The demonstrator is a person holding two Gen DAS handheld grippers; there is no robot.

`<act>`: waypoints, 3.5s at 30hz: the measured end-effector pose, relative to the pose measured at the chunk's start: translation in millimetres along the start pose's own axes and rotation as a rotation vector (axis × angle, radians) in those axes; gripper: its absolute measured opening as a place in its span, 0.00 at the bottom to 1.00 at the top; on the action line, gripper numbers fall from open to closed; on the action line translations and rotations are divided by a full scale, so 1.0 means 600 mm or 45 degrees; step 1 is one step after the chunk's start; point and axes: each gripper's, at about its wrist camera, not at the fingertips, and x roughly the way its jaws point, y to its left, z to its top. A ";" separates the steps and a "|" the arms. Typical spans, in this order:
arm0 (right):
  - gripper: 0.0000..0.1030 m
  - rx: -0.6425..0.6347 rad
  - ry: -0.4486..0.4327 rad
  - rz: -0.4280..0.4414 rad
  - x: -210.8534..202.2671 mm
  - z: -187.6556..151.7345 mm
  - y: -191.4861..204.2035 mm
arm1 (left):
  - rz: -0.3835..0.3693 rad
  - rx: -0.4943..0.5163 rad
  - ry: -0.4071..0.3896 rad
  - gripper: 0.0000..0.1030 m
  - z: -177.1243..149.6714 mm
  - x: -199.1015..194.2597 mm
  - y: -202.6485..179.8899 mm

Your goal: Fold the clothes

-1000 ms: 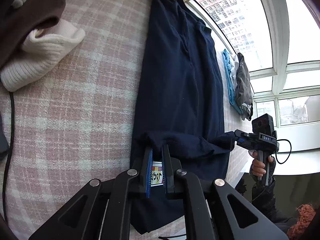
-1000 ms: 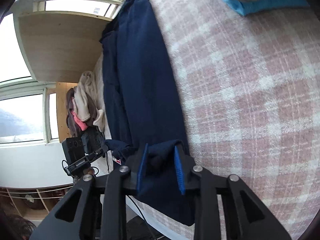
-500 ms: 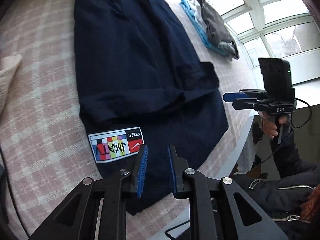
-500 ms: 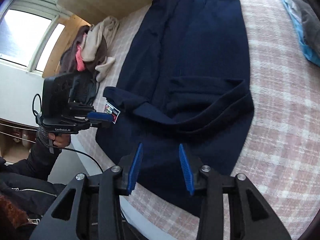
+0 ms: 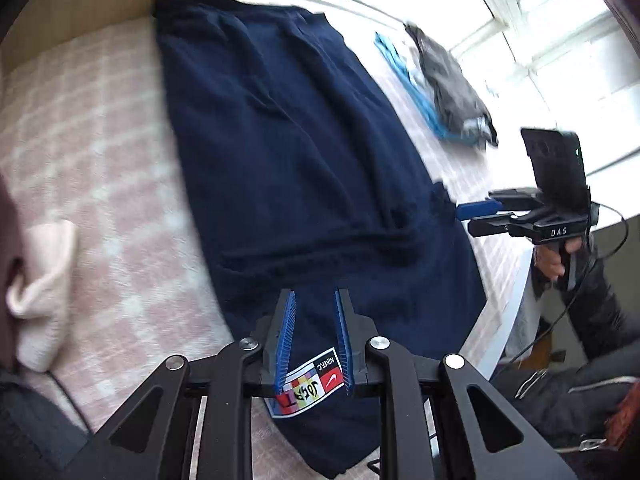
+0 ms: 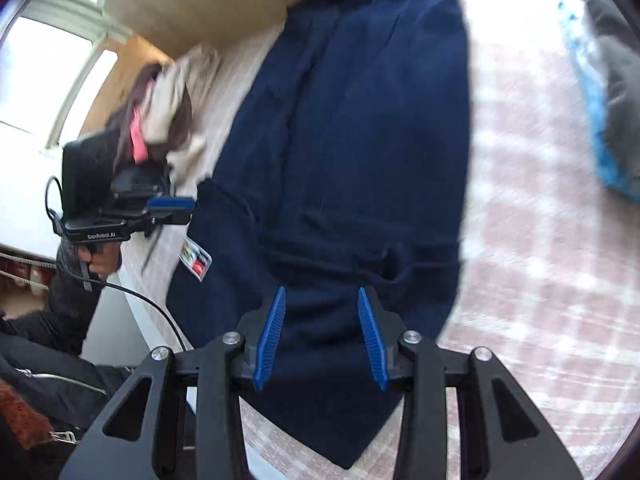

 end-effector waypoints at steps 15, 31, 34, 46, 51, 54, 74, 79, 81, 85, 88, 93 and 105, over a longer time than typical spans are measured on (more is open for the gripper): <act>0.44 0.066 -0.076 -0.187 -0.047 -0.009 -0.049 | 0.314 0.224 -0.057 0.25 0.013 -0.048 0.021; 0.42 0.039 -0.042 -0.066 -0.006 0.012 -0.061 | 0.282 0.185 -0.077 0.03 0.006 -0.092 0.069; 0.12 0.018 -0.062 -0.072 -0.015 0.014 -0.057 | 0.264 0.123 -0.113 0.03 -0.003 -0.101 0.077; 0.45 -0.133 -0.100 -0.238 -0.023 0.014 -0.020 | 0.254 0.040 -0.090 0.05 -0.025 -0.090 0.107; 0.44 -0.103 -0.025 -0.237 0.002 0.013 -0.031 | 0.258 0.046 -0.084 0.05 -0.044 -0.095 0.106; 0.40 -0.059 -0.031 -0.173 0.007 0.012 -0.040 | 0.249 0.041 -0.090 0.05 -0.035 -0.061 0.077; 0.35 -0.097 -0.266 -0.364 -0.065 0.017 -0.015 | 0.268 0.018 -0.171 0.09 -0.033 -0.067 0.071; 0.29 -0.287 -0.118 -0.198 -0.003 0.003 0.040 | 0.152 0.119 -0.162 0.09 -0.037 -0.068 0.043; 0.28 -0.325 -0.072 -0.208 0.028 0.004 0.044 | 0.110 0.185 -0.107 0.13 -0.039 -0.039 0.026; 0.16 -0.282 -0.066 -0.289 0.046 0.016 0.007 | 0.164 0.127 -0.073 0.03 -0.026 -0.009 0.064; 0.18 -0.155 -0.130 -0.347 0.005 0.015 -0.031 | 0.272 0.053 -0.142 0.01 -0.027 -0.054 0.108; 0.20 -0.086 -0.160 -0.272 -0.038 -0.024 -0.037 | 0.264 -0.057 -0.182 0.05 -0.055 -0.116 0.147; 0.30 -0.156 -0.116 -0.232 -0.007 -0.079 0.035 | 0.140 0.050 -0.068 0.06 -0.116 -0.047 0.069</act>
